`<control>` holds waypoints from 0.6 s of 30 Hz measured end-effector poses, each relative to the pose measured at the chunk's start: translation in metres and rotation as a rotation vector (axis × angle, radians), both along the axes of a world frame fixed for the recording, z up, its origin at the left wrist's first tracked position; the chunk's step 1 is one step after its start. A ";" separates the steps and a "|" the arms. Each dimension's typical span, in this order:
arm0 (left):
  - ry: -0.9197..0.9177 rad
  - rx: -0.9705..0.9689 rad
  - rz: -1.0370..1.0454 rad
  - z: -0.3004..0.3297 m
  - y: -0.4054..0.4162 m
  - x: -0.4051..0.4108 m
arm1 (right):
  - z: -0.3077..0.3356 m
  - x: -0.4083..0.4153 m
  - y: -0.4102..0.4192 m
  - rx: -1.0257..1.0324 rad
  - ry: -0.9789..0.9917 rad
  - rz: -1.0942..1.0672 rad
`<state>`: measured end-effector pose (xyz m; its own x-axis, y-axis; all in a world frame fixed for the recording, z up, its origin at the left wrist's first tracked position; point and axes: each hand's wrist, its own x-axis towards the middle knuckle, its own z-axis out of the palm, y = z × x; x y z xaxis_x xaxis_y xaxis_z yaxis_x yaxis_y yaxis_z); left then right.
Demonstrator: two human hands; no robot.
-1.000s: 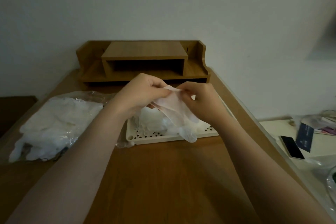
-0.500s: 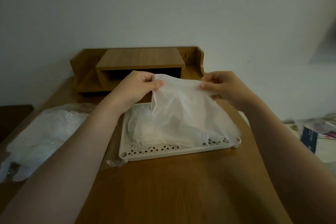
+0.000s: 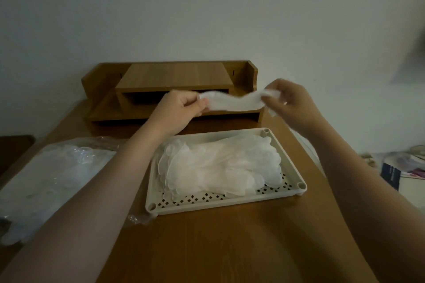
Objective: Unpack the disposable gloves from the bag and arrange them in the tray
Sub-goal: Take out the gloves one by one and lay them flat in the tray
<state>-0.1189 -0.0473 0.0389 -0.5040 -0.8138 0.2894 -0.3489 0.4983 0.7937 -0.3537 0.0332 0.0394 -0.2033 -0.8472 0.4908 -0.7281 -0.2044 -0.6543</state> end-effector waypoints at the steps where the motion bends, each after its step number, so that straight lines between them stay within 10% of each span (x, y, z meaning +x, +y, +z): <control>1: -0.093 -0.020 0.008 -0.010 0.002 0.010 | -0.009 0.004 0.004 0.059 0.097 0.026; 13: -0.692 -0.063 -0.109 -0.059 0.026 0.057 | -0.065 0.052 0.033 0.563 0.694 0.201; 18: -0.788 0.093 -0.112 -0.054 0.037 0.055 | -0.057 0.063 0.046 0.734 0.325 0.079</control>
<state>-0.0643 -0.0099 -0.0154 -0.6119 -0.7497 -0.2521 -0.7760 0.5073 0.3748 -0.2911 0.0794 -0.0180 -0.0721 -0.9824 -0.1722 -0.9064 0.1366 -0.3998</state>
